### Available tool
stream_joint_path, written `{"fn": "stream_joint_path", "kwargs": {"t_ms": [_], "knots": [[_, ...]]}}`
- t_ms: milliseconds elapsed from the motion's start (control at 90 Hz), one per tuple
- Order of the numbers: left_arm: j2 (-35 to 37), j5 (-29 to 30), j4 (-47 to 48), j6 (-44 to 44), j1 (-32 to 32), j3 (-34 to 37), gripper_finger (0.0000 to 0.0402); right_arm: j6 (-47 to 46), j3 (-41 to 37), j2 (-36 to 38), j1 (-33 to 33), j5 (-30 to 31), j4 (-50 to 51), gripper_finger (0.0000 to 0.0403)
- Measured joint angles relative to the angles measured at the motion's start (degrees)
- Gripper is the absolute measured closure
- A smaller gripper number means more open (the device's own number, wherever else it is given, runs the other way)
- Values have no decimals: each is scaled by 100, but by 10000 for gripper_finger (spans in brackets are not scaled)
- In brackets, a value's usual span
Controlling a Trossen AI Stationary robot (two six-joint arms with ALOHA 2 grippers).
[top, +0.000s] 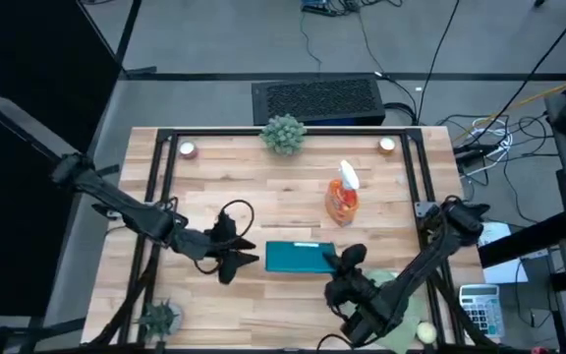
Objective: Apply microfiber cloth
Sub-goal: Spray the cellphone using the spray bottle
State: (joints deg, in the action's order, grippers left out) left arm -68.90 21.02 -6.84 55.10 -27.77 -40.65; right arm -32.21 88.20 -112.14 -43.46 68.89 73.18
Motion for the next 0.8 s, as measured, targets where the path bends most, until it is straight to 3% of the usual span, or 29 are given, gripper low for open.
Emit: {"fn": "stream_joint_path", "kwargs": {"t_ms": [133, 400, 667, 800], "knots": [[-9, 0, -1283, 636, -2, 443, 212, 214, 0, -104, 73, 478, 1, 396], [-157, 187, -1668, 1216, 64, 566, 212, 775, 2, -107, 126, 1101, -146, 396], [-542, 187, -2855, 1224, 283, 569, 213, 1988, 3, -100, 304, 1317, -1209, 392], [-744, 20, -3019, 1236, 334, 569, 253, 2221, 4, -100, 378, 1209, -1331, 377]]}}
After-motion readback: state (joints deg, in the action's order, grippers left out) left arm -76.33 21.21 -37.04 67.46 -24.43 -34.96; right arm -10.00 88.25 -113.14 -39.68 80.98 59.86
